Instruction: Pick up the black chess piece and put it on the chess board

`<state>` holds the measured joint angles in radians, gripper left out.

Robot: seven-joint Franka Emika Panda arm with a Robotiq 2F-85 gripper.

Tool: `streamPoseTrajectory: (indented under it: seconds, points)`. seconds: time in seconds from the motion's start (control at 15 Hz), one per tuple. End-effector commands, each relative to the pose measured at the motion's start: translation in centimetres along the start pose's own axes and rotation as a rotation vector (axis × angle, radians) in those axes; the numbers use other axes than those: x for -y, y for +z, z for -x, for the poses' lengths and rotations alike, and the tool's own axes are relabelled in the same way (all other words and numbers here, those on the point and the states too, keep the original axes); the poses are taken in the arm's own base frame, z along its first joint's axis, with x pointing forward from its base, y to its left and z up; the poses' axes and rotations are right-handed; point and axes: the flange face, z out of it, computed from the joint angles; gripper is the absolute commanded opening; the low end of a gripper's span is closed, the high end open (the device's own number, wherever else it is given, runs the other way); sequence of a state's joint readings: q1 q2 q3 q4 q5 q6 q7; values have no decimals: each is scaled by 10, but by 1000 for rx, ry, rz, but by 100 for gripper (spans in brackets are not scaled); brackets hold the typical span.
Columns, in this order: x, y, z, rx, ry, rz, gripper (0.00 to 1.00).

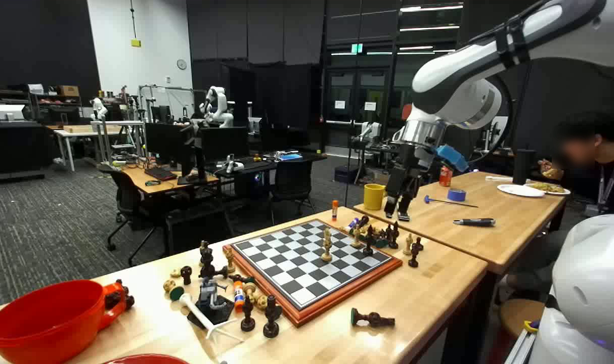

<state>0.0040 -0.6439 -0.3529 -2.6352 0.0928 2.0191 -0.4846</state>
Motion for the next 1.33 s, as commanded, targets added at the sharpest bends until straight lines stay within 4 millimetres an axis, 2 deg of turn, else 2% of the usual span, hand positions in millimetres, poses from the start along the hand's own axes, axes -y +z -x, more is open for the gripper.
streamPoseTrajectory:
  seconds: [0.0, 0.4, 0.6, 0.73, 0.93, 1.07, 1.27]
  points:
    - [0, 0, 0, 1, 0, 0, 100]
    - [-1, -14, -32, -15, -16, 78, 100]
    - [-10, -26, -63, -44, 50, 97, 100]
    - [-21, -36, -83, -71, 111, 109, 100]
    - [-40, -46, -103, -88, 179, 156, 100]
    - [-58, -46, -111, -95, 233, 186, 100]
    - [-90, -45, -113, -99, 347, 253, 100]
